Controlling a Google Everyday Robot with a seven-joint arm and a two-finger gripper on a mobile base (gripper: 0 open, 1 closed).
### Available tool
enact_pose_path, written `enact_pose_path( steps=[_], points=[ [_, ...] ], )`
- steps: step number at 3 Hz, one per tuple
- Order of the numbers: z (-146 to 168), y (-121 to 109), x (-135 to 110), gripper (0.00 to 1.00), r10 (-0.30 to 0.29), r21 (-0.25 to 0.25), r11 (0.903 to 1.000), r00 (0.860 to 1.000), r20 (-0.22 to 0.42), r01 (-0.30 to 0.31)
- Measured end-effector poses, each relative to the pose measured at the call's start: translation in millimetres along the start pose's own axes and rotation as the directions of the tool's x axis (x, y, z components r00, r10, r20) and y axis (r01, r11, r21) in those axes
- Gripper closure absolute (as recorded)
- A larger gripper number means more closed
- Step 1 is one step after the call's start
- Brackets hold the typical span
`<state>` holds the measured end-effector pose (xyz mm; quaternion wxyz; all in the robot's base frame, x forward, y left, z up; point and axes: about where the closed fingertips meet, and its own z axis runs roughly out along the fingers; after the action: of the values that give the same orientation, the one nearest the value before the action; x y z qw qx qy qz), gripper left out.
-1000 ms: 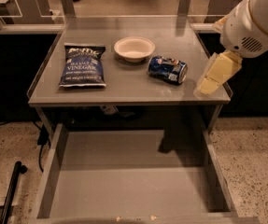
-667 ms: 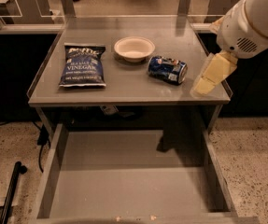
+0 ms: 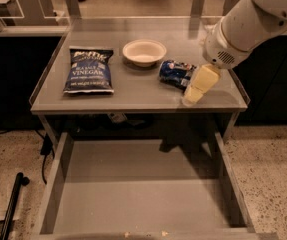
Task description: Place pepsi can into top drawer
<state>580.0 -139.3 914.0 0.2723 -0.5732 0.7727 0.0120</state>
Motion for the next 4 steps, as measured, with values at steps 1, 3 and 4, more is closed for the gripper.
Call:
enact_pose_path(
  steps=[1, 3, 4],
  points=[
    [27.6, -11.3, -1.8, 0.00, 0.020, -0.022, 0.9996, 1.000, 0.002, -0.020],
    [62.6, -43.8, -15.2, 0.00, 0.076, -0.015, 0.9971, 0.994, 0.083, -0.075],
    [81.0, -52.8, -15.6, 0.00, 0.107, -0.020, 0.9942, 0.989, 0.099, -0.106]
  ],
)
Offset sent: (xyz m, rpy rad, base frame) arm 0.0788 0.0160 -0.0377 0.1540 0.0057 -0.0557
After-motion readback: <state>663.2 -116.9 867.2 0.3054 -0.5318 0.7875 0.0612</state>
